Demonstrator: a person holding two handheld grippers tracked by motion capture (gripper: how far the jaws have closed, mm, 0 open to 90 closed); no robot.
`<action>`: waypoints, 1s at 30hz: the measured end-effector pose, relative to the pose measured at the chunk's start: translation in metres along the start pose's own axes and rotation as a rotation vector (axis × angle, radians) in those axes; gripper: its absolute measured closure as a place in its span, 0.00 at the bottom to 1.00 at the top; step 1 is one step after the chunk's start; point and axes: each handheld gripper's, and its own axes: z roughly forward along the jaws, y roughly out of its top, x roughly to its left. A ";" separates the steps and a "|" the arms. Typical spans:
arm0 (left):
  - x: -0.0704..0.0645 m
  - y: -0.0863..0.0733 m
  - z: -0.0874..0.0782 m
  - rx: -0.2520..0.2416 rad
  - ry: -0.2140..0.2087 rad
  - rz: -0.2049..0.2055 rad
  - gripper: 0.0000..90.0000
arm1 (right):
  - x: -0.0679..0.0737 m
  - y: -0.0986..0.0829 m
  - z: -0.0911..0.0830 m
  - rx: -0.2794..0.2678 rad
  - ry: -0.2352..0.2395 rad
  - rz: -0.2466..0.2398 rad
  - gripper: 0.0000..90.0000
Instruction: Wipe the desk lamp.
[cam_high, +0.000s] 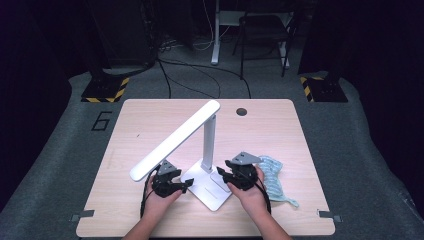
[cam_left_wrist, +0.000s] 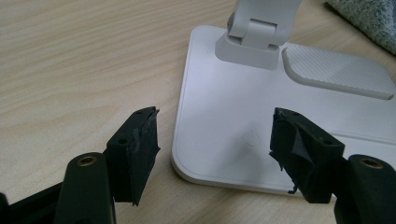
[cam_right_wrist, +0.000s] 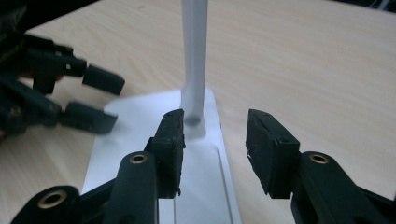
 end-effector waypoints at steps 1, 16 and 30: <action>0.000 0.001 -0.001 0.014 -0.008 0.004 0.36 | 0.001 -0.005 -0.001 0.009 0.000 0.002 0.63; -0.001 -0.001 0.000 0.013 -0.009 0.007 0.36 | 0.007 -0.053 -0.006 0.105 -0.036 -0.010 0.60; -0.009 -0.004 0.004 0.043 -0.013 0.019 0.37 | -0.012 -0.048 0.006 0.081 -0.102 -0.029 0.55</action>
